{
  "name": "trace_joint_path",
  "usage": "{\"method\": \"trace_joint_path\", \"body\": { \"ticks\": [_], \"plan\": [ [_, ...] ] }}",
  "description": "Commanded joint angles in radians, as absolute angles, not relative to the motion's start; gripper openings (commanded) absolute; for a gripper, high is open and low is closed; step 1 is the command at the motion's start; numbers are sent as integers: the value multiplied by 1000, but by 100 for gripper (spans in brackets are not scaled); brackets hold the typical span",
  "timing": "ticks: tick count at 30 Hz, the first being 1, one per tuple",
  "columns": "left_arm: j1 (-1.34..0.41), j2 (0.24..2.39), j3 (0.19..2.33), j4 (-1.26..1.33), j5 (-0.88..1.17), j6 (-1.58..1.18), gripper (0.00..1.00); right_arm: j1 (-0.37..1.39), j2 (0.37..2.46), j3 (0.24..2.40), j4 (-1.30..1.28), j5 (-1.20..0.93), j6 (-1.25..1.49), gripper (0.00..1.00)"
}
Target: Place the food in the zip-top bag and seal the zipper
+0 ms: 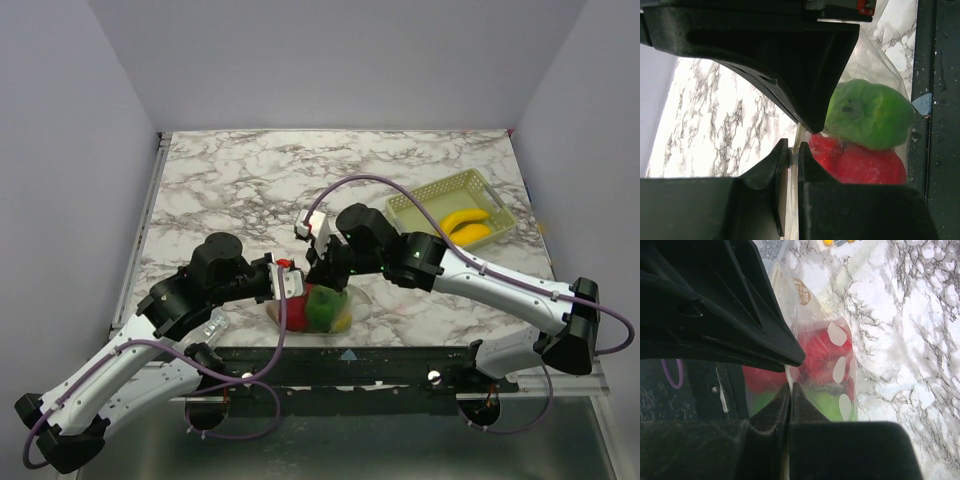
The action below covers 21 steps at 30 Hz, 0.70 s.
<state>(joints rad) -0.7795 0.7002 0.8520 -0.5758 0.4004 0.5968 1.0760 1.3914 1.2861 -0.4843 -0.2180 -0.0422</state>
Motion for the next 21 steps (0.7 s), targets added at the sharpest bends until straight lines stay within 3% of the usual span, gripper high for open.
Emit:
{"method": "trace_joint_path", "body": {
  "ticks": [1,7,21],
  "plan": [
    [-788,690,865,-586,366,595,0,1069,1339,1246,-488,-90,-36,0],
    [-789,675,863,-626,357,586,0,1069,1267,1155,-510,114,-37,0],
    [-791,659,865,-705,272,601,0,1069,1150,1067,-505,238,-28,0]
  ]
}}
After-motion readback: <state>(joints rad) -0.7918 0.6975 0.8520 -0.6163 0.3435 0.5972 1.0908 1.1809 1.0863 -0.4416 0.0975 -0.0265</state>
